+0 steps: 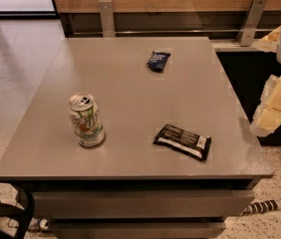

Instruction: Move rxbar chocolate near rxbar blueberry

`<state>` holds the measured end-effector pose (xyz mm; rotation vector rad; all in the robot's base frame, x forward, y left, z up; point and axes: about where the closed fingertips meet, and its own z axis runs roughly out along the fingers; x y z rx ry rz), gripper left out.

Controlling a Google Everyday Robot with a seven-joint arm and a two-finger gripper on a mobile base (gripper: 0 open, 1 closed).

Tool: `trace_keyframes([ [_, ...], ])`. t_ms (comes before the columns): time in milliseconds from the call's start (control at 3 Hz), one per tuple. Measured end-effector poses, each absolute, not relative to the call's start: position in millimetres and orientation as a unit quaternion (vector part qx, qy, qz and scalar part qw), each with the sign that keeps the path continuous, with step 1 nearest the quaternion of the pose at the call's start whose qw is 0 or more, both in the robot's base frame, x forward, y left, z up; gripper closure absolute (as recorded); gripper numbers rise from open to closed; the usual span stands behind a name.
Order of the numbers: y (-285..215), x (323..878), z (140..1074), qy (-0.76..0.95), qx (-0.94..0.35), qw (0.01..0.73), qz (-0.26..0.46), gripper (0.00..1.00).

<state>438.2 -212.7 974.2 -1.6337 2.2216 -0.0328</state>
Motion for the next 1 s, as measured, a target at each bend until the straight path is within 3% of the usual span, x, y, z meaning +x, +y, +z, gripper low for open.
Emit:
trace_keyframes([
  [1000,-156,439,906,0.814,-0.438,0.345,0.166,0.00],
])
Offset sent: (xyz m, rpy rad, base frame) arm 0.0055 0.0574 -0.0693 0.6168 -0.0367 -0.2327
